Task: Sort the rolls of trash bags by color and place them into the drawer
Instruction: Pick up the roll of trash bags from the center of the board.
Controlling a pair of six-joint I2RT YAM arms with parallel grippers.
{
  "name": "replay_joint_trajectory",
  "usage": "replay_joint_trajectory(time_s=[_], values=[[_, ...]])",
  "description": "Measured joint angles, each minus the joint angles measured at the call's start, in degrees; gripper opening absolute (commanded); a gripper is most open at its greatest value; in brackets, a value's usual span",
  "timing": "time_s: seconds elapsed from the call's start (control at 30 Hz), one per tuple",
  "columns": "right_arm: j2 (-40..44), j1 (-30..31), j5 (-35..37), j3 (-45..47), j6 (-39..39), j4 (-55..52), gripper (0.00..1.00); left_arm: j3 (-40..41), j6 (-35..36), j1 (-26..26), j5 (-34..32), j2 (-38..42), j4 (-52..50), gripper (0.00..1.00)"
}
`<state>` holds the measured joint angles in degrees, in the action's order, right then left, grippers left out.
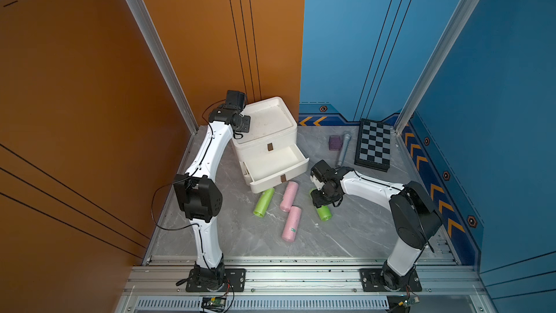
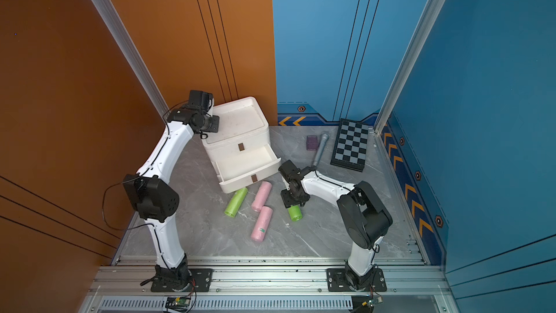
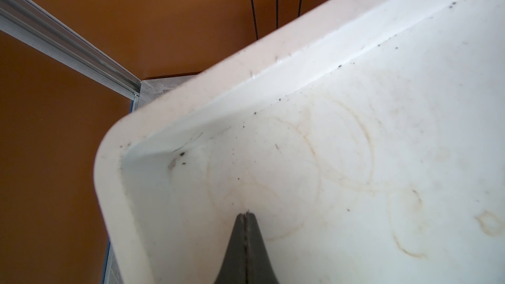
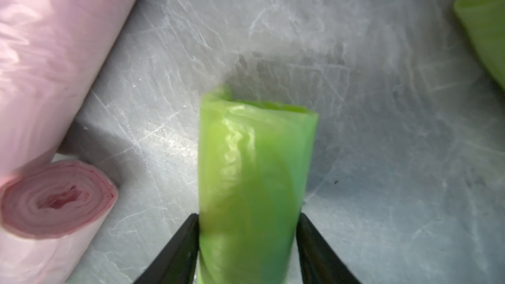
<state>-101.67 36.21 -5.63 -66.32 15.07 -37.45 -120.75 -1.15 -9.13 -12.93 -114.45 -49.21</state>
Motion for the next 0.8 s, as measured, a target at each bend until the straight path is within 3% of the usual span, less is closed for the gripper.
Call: replay_joint_trajectory(time_s=[0.13,0.43,0.63,0.8], values=[[-0.04,-0.68,-1.20,0.00,0.70,0.04,0.40,0.00,0.00,0.00,0.00,0.00,0.00,0.00],[3.13,-2.86,-3.69,0.87,8.74,0.55,0.35,0.31,0.00,0.00,0.00,0.04,0.15,0.00],[12.20,-3.85,-4.94,1.14,18.34,2.40,0.35,0.26,0.00,0.02,0.07,0.04,0.15,0.00],[18.25,-3.87,-7.06,3.89,31.82,9.57,0.32,0.09,-0.02,0.02,0.13,0.04,0.13,0.00]])
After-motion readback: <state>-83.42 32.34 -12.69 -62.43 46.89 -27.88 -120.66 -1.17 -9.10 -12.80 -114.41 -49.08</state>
